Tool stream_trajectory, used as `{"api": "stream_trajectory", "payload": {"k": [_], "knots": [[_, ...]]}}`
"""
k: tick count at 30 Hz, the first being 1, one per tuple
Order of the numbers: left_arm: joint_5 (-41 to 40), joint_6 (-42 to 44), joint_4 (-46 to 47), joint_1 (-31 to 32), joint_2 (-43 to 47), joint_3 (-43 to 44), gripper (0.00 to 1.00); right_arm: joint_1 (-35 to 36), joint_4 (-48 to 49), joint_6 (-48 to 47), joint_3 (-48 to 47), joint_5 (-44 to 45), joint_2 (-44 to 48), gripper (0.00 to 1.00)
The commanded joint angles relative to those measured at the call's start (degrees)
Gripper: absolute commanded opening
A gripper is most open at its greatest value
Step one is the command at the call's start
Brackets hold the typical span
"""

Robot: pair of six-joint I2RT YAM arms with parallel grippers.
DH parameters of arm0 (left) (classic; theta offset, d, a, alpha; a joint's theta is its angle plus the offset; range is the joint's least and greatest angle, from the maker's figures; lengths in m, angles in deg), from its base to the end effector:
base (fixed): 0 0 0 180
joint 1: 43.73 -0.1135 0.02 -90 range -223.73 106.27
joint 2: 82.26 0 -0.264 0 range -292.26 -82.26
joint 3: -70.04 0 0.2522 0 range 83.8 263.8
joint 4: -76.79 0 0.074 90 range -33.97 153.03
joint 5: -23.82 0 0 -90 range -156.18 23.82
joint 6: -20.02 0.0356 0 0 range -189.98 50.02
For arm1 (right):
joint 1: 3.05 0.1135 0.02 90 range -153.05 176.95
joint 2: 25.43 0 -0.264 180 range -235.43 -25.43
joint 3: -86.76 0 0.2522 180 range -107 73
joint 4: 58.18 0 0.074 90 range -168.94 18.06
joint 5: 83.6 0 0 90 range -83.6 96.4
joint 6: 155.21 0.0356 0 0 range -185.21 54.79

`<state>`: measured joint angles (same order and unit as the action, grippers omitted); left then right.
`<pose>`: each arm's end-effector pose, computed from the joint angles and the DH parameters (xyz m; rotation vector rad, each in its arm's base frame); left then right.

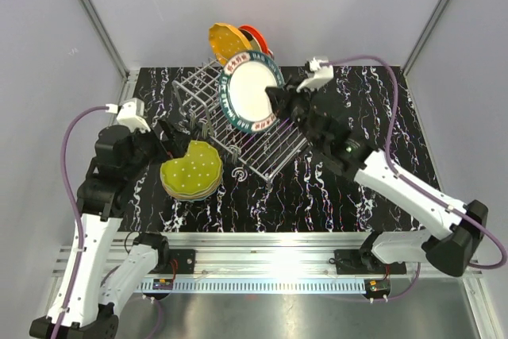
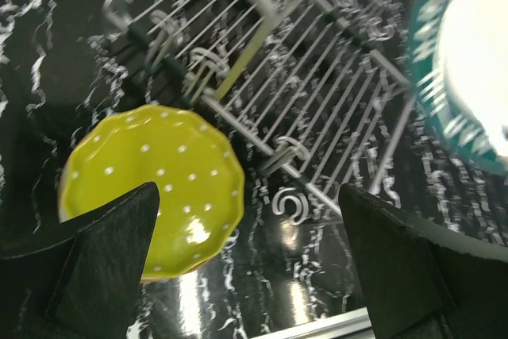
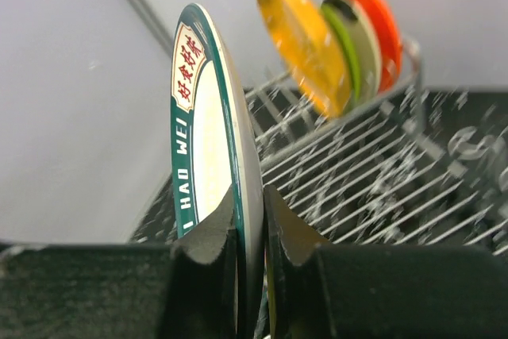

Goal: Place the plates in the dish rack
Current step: Insert the plate into the dish rack

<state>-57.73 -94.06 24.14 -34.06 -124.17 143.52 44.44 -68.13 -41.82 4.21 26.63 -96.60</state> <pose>0.1374 -0.0287 0.3826 -0.1480 1.9664 -0.5316 0.2046 0.2050 0.4158 -0.0468 1.5898 0.7027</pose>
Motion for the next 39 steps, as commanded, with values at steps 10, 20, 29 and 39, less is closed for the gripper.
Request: {"api": "stream_trajectory", "payload": {"k": [10,20,29,39], "knots": [[-23.04,4.65,2.24,8.08,-0.19,-7.16,0.99,-0.99,8.92,-41.91,-22.69,5.43,-18.11,0.0],[-21.81,5.0,2.07,9.66,-2.65,-6.55,0.99,-1.25,14.29,-56.44,-26.65,6.93,-26.11,0.0],[-22.07,4.92,1.89,10.28,-2.83,-6.73,0.99,-1.87,16.49,-60.05,-28.5,6.23,-28.75,0.0],[-22.25,4.83,1.81,10.28,-2.91,-6.81,0.99,-3.27,15.7,-56.72,-28.94,3.15,-29.28,0.0]]}}
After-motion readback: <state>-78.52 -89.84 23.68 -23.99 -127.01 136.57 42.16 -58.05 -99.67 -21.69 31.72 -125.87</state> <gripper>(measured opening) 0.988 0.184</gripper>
